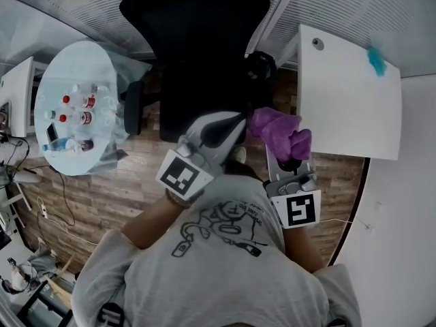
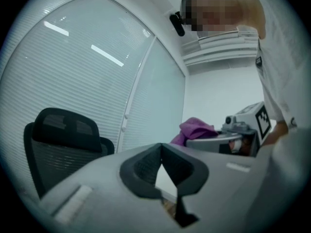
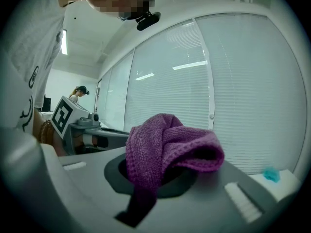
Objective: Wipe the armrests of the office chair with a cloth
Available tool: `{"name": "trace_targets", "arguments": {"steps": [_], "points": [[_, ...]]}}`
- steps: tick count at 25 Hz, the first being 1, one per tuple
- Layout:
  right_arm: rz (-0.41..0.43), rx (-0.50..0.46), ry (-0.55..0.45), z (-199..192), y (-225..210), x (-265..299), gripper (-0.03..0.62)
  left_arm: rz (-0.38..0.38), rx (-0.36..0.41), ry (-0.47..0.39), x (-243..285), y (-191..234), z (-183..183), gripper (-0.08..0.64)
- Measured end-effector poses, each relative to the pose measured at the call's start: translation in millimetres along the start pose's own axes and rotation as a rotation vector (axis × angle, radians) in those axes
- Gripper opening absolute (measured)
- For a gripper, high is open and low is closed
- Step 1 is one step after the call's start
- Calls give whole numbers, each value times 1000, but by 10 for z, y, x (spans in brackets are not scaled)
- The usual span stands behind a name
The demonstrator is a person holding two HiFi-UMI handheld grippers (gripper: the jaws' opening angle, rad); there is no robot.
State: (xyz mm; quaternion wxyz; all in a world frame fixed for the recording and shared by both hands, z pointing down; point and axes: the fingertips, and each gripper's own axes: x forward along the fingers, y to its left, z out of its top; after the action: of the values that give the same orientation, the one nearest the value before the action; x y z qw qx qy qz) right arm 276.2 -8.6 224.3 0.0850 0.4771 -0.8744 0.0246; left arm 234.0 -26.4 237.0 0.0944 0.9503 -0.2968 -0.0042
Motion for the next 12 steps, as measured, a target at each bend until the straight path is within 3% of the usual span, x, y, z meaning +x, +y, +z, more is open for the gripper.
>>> {"name": "trace_targets", "arguments": {"steps": [12], "points": [[-2, -28, 63, -636, -463, 228, 35, -30, -14, 60, 491, 164, -623, 0]]}}
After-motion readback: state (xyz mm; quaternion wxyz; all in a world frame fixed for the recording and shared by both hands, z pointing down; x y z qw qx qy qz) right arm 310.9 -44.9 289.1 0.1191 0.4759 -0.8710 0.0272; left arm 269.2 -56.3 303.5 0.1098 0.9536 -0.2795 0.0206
